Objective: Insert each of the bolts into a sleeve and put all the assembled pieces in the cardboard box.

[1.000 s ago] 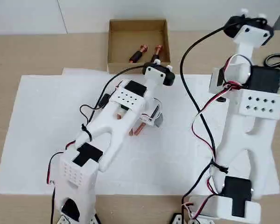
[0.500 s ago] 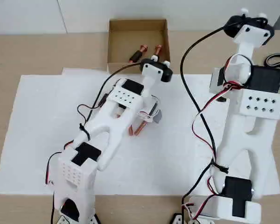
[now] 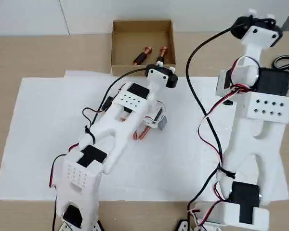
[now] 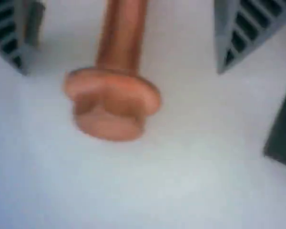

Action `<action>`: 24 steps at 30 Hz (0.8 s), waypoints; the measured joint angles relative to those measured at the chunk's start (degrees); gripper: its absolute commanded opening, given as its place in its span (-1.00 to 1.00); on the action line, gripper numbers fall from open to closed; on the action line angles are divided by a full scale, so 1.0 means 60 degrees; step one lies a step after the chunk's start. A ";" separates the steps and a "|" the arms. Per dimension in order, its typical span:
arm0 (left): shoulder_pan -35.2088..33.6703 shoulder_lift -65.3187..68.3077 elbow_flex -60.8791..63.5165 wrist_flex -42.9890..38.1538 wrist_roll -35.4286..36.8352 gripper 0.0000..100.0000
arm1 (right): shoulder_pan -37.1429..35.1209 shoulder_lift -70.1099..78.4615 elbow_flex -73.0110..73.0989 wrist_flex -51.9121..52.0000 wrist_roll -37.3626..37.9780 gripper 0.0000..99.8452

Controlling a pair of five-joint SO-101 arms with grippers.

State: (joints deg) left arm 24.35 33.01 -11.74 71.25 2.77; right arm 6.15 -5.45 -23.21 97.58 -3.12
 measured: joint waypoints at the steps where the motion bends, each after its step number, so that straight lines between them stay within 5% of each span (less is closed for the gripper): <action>1: 0.0059 0.0000 0.0000 0.0000 0.0015 -0.68 | 0.0000 0.0000 0.0000 0.0000 0.0000 -0.99; 24: 0.0527 -0.0015 -0.0161 0.0015 0.0029 -0.99 | 0.0000 0.0000 0.0000 0.0000 0.0000 -0.99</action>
State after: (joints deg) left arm 27.52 32.92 -12.70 71.34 2.95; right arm 6.15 -5.45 -23.21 97.58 -3.12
